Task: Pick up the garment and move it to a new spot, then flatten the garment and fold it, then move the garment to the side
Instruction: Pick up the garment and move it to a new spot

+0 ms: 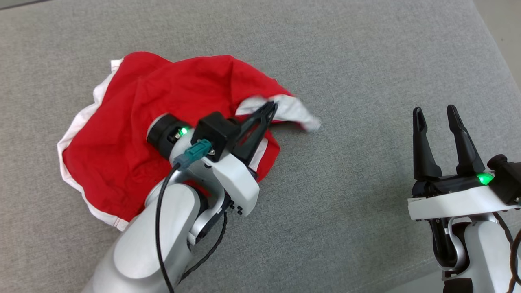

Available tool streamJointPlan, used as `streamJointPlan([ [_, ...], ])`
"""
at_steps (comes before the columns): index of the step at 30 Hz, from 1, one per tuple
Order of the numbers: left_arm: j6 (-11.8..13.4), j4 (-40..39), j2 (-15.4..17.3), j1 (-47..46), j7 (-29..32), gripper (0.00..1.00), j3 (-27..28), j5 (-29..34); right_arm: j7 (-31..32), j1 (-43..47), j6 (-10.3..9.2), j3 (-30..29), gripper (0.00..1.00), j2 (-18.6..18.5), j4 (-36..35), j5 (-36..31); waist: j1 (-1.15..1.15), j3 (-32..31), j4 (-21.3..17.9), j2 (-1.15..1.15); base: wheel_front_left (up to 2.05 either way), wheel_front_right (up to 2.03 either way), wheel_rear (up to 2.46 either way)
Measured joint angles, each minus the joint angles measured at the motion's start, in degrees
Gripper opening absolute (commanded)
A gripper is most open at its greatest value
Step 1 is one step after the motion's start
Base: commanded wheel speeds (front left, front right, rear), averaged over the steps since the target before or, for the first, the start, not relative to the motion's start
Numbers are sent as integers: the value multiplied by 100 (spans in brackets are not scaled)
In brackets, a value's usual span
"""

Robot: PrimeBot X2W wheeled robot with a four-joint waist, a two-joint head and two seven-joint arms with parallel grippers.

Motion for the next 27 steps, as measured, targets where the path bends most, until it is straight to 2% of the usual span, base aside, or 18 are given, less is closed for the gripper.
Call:
streamJointPlan([
  [6,-104,756,-164,-151,-265,0,-189,-27,-15,-98,0,0,100,1,91,1,0,76,66,0,0,0,0],
  [7,-104,824,-196,-176,-337,11,-207,-30,-16,-107,0,9,100,3,99,-4,0,75,98,0,0,0,0],
  [8,-105,869,-212,-192,-398,41,-222,-30,-20,-127,0,9,100,4,109,-12,0,69,131,0,0,0,0],
  [9,-107,915,-224,-205,-446,96,-241,-32,-27,-152,0,10,100,3,115,-23,0,57,165,0,0,0,0],
  [10,-115,949,-238,-210,-519,100,-256,-32,-33,-182,0,14,100,3,122,-46,0,41,198,0,0,0,0],
  [15,-131,955,-328,-191,-892,100,-320,-82,-41,-197,0,3,100,5,171,-142,0,-114,373,0,0,0,0],
  [21,-44,728,-256,47,-1189,100,-191,-180,-32,-188,0,-27,100,7,226,-261,0,-315,587,0,0,0,0],
  [23,37,620,-182,159,-1285,100,-29,-290,-4,-182,0,-57,100,7,229,-286,0,-398,677,0,0,0,0],
  [24,175,535,-124,291,-1360,100,144,-382,12,-165,0,-103,100,7,221,-313,0,-478,774,0,0,0,0],
  [25,175,535,-124,291,-1360,100,144,-382,12,-165,0,-103,100,7,221,-313,0,-478,774,0,0,0,0],
  [27,359,447,-37,419,-1421,100,377,-494,47,-103,0,-134,100,8,211,-344,0,-564,868,0,0,0,0],
])
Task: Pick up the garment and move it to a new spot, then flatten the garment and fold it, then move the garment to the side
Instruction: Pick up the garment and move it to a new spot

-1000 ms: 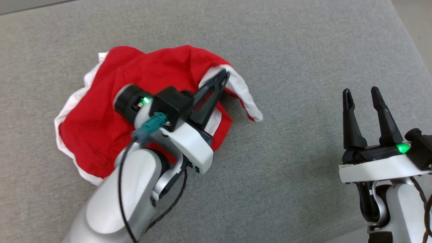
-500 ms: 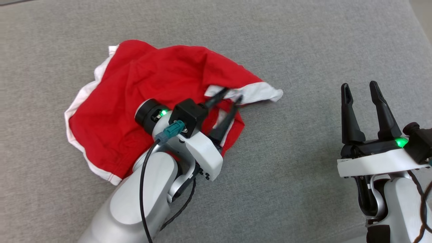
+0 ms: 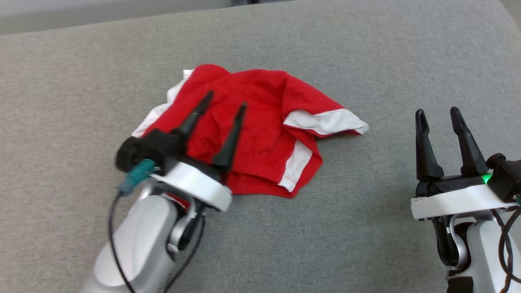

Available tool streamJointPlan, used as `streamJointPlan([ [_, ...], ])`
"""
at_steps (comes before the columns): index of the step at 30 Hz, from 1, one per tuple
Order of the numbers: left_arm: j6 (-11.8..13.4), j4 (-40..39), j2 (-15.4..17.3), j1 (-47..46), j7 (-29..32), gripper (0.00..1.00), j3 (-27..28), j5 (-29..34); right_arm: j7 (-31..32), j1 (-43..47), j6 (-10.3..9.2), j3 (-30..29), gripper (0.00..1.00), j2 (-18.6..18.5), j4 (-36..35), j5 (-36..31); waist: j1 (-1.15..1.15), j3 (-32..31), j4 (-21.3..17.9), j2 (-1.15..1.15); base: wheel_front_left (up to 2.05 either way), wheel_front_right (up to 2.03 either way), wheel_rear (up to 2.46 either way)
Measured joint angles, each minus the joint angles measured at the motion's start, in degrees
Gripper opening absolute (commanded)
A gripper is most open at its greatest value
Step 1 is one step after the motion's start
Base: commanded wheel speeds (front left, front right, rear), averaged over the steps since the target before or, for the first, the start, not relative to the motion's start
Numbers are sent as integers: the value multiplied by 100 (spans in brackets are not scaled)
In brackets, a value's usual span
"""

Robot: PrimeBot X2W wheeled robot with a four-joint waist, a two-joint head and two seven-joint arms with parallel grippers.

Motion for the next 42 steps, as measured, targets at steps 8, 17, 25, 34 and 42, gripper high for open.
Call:
streamJointPlan([
  [8,538,-191,410,463,-249,100,978,-403,176,160,0,-100,100,1,-89,-156,0,-285,372,0,0,0,0],
  [17,855,-360,869,1178,-388,100,1764,-644,302,337,0,-165,100,1,-104,-291,0,-622,640,0,0,0,0],
  [25,933,-786,1079,1942,-271,100,1704,-630,460,719,0,-237,100,2,-141,-405,0,-1018,789,0,0,0,0],
  [34,1162,-1296,1168,2599,25,100,1503,-497,649,1075,0,-357,100,1,-327,-532,0,-1367,783,0,0,0,0],
  [42,1259,-1547,1267,2902,214,100,1450,-492,765,1347,0,-452,100,1,-486,-539,0,-1559,800,0,0,0,0],
])
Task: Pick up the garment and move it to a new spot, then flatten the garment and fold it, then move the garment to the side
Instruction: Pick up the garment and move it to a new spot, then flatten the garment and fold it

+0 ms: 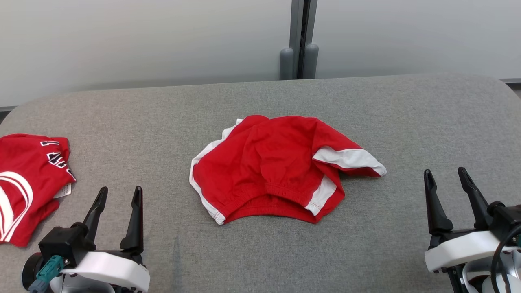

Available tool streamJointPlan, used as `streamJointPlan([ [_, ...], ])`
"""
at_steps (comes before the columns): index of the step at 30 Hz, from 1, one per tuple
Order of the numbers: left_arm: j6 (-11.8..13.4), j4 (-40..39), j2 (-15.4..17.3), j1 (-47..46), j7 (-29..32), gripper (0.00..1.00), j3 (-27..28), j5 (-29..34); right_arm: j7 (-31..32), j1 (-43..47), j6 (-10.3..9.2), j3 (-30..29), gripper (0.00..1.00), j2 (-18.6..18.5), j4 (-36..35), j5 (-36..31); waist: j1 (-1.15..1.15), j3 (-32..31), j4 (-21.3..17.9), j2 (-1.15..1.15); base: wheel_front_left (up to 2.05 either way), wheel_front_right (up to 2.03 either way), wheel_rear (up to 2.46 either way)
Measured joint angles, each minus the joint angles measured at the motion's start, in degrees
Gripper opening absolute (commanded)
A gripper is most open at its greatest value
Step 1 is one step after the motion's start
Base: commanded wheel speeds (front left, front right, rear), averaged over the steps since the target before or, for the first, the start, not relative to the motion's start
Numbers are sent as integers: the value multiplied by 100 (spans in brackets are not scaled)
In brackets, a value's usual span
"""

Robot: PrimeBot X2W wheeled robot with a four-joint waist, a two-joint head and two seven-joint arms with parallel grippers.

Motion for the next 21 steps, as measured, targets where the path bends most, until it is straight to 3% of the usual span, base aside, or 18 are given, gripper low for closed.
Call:
streamJointPlan([
  [21,151,-119,58,83,182,100,-1,-83,87,98,0,-9,100,-1,-132,121,0,-69,27,0,0,0,0],
])
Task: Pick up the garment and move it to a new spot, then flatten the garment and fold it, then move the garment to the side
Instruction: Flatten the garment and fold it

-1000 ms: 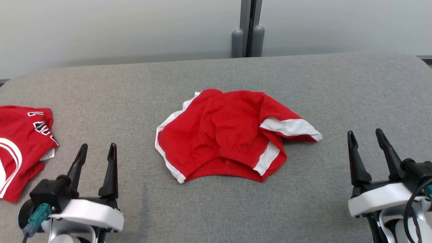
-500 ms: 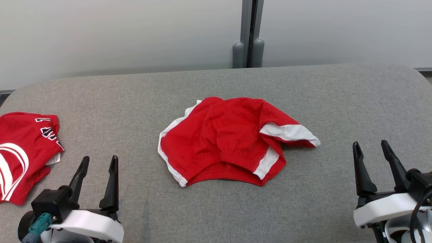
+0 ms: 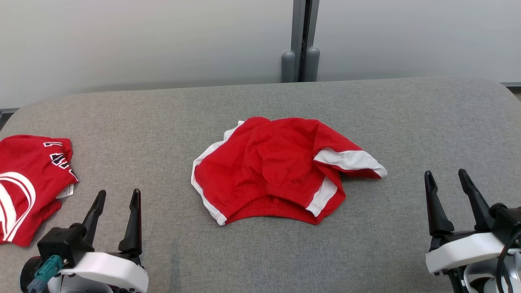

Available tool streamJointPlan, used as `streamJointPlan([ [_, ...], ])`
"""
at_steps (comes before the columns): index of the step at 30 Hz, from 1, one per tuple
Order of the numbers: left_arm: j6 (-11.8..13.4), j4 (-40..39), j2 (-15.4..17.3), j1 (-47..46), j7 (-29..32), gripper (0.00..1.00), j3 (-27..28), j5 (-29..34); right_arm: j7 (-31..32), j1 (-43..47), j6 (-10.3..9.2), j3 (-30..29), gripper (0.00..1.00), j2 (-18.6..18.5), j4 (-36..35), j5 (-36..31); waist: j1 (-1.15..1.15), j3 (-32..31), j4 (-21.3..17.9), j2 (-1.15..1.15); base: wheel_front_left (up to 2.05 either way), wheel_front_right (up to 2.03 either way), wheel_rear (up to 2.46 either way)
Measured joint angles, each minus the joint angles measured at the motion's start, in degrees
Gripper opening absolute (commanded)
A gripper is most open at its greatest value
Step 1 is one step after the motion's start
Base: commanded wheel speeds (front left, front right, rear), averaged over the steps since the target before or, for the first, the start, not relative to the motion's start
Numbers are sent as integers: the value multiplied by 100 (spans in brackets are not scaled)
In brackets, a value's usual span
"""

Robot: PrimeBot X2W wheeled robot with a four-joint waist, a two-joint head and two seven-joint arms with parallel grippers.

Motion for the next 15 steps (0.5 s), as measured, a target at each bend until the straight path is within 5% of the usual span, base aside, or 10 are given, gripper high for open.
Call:
streamJointPlan([
  [10,36,-35,-20,-55,22,100,-98,15,2,1,0,20,100,0,15,8,0,11,-12,0,0,0,0],
  [15,-146,-51,-71,-401,179,100,-419,102,40,-45,0,93,100,0,-14,9,0,115,-68,0,0,0,0],
])
